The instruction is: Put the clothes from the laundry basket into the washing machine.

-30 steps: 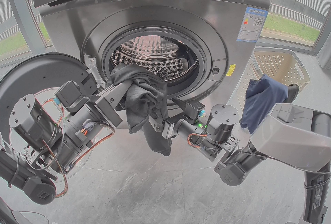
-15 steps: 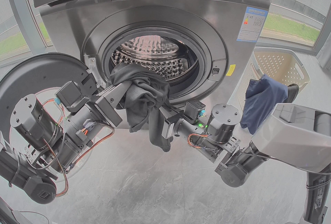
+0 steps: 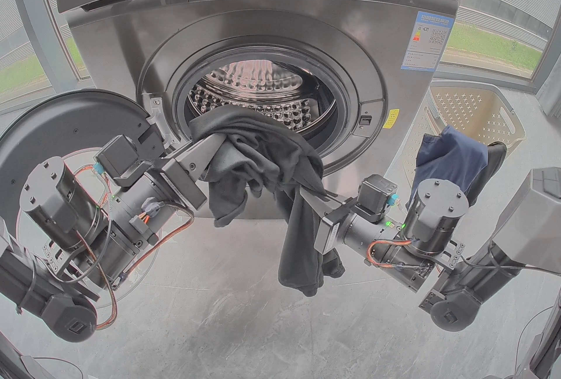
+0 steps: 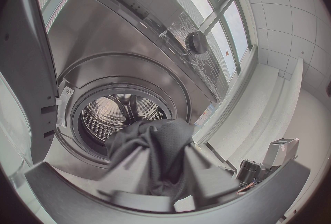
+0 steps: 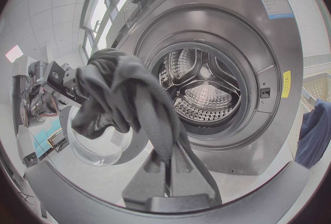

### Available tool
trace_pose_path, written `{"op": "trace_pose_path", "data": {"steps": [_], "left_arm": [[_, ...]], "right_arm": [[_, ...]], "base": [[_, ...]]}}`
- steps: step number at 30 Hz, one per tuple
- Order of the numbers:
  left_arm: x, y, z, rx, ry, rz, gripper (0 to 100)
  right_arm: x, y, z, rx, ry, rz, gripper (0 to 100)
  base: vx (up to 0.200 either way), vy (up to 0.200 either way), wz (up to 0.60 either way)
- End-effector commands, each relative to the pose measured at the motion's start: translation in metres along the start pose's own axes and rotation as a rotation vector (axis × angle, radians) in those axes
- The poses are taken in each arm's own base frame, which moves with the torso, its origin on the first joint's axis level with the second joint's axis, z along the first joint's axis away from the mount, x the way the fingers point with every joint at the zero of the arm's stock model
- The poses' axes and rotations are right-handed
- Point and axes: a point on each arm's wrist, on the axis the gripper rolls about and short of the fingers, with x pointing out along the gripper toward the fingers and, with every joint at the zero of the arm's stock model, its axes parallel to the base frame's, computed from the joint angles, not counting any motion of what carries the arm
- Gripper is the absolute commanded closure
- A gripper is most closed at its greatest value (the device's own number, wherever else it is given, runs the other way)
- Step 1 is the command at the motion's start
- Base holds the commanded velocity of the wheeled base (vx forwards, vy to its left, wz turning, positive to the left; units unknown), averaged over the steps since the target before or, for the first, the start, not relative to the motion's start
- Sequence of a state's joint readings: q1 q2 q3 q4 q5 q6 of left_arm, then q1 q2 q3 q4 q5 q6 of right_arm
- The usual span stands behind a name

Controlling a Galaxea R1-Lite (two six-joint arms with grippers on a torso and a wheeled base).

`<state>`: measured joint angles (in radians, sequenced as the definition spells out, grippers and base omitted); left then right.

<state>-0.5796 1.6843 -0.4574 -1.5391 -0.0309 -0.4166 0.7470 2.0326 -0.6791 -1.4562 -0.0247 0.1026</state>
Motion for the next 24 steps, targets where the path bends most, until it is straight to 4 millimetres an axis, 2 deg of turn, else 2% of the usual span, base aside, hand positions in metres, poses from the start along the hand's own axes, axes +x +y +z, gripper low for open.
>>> {"op": "trace_pose_path", "data": {"steps": [1, 8, 19, 24], "left_arm": [[0.002, 0.014, 0.002, -0.012, 0.000, 0.055, 0], [0.005, 0.021, -0.009, -0.013, 0.029, 0.087, 0], [0.000, 0.022, -0.018, -0.009, 0.068, 0.095, 0], [-0.013, 0.022, -0.042, 0.028, 0.183, 0.092, 0]], "right_arm": [[-0.015, 0.006, 0.013, 0.007, -0.015, 0.016, 100], [-0.025, 0.012, 0.003, 0.009, 0.036, 0.033, 100], [-0.024, 0.013, 0.004, 0.011, 0.030, 0.038, 100], [-0.021, 0.012, 0.009, 0.013, 0.006, 0.036, 100]], "base": [[0.000, 0.000, 0.00], [0.000, 0.000, 0.00], [0.000, 0.000, 0.00], [0.000, 0.000, 0.00]]}}
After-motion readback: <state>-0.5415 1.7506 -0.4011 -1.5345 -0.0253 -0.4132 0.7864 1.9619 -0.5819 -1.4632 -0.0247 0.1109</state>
